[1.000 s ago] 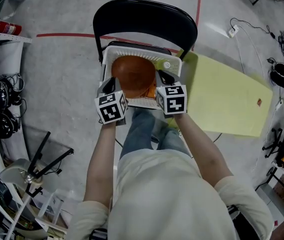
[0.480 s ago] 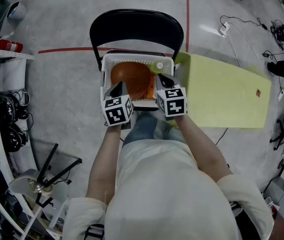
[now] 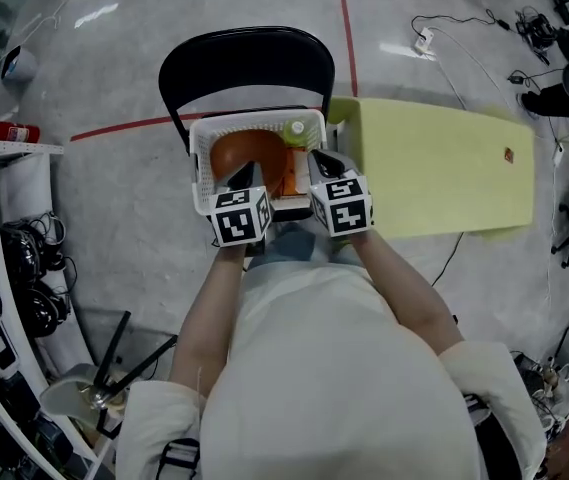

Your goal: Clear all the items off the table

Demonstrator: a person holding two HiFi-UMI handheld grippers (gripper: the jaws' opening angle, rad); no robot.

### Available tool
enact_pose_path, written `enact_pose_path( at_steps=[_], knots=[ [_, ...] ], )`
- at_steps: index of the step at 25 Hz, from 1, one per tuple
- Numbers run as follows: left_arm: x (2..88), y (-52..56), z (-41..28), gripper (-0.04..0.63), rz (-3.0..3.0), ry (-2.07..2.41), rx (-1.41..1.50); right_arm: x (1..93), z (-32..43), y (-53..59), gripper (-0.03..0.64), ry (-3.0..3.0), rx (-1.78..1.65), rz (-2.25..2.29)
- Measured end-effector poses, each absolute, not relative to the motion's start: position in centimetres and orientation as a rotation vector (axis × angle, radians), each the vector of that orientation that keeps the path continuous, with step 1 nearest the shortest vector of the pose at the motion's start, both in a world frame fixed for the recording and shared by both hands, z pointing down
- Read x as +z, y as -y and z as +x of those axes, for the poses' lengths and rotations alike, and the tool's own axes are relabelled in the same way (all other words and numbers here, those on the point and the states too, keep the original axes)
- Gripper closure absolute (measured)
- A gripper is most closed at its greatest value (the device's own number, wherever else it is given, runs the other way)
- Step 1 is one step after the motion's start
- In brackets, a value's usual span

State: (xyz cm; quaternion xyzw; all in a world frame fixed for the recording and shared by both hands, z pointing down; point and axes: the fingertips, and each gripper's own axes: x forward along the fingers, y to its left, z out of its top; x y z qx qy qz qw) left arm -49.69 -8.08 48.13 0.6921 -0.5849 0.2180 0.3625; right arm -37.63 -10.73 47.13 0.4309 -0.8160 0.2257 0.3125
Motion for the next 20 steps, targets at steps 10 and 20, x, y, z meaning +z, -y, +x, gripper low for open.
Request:
enact_pose_path(
  at_steps=[10,20],
  knots=[
    [47.3,7.5,-43.7,0.584,1.922,1.333,0.638,45.5,-32.8,8.7,0.618,2.125,0.61,1.267],
    [46.3,7.8,-37.0,0.586,2.058,1.201,0.72,44.6,-26.5,6.5,0.618,2.072,0.647,1.405]
  ],
)
